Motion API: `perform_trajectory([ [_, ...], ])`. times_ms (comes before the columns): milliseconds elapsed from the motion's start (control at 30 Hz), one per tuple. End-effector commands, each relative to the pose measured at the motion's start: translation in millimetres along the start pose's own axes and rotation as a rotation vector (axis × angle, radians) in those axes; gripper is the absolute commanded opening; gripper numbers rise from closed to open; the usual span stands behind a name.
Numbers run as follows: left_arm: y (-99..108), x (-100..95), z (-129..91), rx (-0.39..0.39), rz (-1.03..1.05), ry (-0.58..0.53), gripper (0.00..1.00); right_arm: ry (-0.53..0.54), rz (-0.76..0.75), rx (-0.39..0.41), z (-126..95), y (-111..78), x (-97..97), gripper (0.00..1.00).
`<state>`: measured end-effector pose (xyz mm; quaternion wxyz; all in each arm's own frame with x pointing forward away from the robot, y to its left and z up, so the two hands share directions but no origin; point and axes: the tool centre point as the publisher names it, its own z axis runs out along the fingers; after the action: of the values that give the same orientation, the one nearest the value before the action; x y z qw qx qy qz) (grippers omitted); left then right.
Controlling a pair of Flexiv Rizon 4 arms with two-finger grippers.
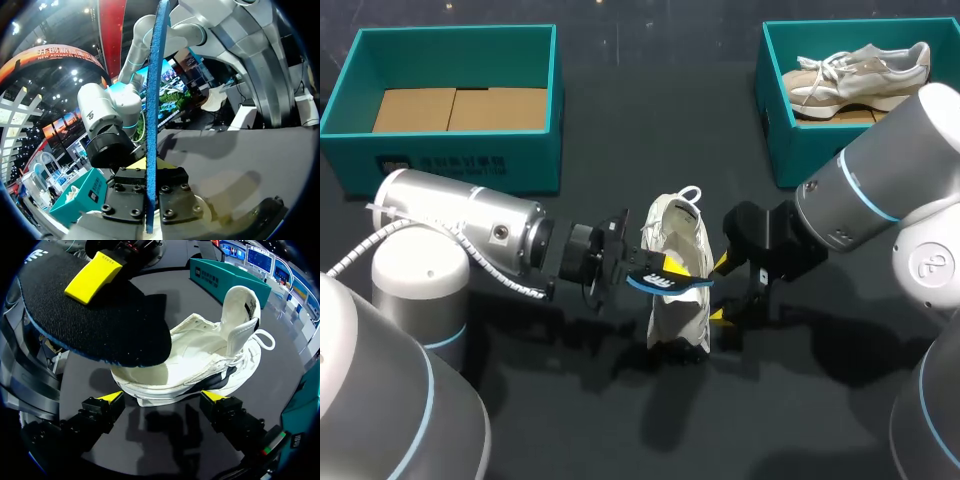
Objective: Take the shoe out of the shoebox, open the shoe tongue, remove and reinsert the insole, then place the shoe into the shoebox
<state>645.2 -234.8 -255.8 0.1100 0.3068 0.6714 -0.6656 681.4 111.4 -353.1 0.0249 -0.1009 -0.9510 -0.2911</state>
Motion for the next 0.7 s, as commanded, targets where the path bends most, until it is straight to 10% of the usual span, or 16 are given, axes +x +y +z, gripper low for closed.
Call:
perform_trajectory([
  [33, 7, -0.3, 11, 0.0, 0.004, -0.012, 0.0, -0.002, 0.0, -0.001, 0, -0.6, 1.4, 1.0],
  [700, 30, -2.1, 12, 0.009, -0.06, -0.134, 0.0, -0.002, 0.0, -0.001, 0, -0.6, 1.4, 1.0],
])
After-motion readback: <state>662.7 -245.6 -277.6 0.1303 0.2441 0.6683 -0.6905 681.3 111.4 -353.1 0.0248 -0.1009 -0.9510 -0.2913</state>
